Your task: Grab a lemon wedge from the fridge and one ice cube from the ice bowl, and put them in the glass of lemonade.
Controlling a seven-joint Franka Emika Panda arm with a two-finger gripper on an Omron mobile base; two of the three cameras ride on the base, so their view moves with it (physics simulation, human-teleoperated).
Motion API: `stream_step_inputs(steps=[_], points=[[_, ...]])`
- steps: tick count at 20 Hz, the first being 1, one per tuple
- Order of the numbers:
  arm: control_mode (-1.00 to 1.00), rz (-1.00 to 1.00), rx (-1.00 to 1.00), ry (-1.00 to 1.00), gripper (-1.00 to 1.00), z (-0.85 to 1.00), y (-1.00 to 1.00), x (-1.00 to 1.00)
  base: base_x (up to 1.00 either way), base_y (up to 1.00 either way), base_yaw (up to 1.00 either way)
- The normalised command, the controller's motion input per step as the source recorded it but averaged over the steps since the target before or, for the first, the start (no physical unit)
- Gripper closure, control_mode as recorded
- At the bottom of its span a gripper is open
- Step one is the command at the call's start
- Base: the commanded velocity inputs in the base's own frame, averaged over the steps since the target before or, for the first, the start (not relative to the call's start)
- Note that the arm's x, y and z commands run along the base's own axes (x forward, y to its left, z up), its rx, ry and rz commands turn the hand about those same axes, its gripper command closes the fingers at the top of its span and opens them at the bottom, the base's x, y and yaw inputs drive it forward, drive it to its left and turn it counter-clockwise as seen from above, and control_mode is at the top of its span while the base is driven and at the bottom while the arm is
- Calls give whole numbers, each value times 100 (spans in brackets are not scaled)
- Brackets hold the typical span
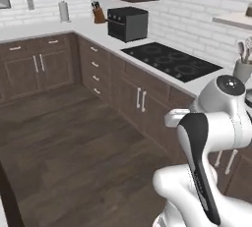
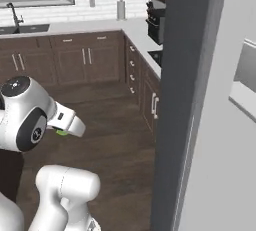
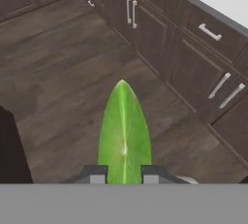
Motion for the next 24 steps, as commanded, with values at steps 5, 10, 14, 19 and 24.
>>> stream_step_inputs(steps=[5,10,14,19,24], points=[[100,0,0,0,100,0,0,0,100,-18,-40],[100,0,0,0,100,0,0,0,93,-1,-56],[100,0,0,0,100,0,0,0,44,0,-76],[100,0,0,0,100,0,0,0,0,0,-93],[100,0,0,0,100,0,0,0,11,0,-87]])
